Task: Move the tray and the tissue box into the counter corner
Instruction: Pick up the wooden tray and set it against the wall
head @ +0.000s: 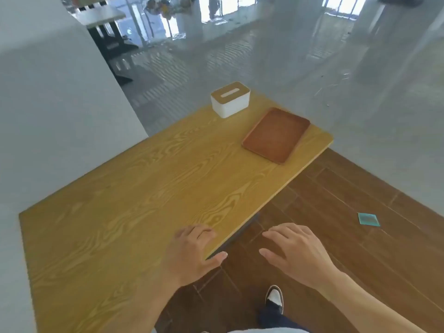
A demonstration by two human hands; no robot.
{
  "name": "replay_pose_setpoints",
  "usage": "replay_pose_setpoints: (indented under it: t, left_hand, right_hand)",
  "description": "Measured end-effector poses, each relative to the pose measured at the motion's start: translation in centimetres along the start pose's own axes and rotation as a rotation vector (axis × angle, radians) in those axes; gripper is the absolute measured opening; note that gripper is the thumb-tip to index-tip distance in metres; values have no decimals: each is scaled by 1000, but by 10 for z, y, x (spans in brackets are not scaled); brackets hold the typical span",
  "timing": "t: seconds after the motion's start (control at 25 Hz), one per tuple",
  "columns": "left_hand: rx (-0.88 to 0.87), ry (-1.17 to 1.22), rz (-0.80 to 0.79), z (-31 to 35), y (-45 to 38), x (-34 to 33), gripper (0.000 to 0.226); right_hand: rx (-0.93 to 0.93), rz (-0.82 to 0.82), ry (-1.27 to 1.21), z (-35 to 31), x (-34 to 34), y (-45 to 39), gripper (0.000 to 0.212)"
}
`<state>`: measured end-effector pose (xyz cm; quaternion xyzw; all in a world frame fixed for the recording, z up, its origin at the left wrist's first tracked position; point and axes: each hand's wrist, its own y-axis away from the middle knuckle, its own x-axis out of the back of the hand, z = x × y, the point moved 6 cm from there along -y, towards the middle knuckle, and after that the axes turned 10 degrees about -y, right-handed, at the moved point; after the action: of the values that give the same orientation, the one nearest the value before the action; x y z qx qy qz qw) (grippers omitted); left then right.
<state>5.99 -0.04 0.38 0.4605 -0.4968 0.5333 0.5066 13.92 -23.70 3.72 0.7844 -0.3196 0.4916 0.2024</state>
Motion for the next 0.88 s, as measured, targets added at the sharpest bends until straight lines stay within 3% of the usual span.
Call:
replay_pose_setpoints:
  t: [0.24, 0.48, 0.88]
  left_hand:
    - [11, 15, -108, 53, -75, -16, 70]
    - [-20, 22, -44, 90, -118, -17, 66]
    - [-36, 72, -32, 66, -194, -17, 54]
  right_hand:
    - [-111, 37, -6, 69, 26, -10, 50]
    - [-99, 77, -13, 119, 47, -13, 47]
    - [-103, 93, -84, 168, 62, -81, 42]
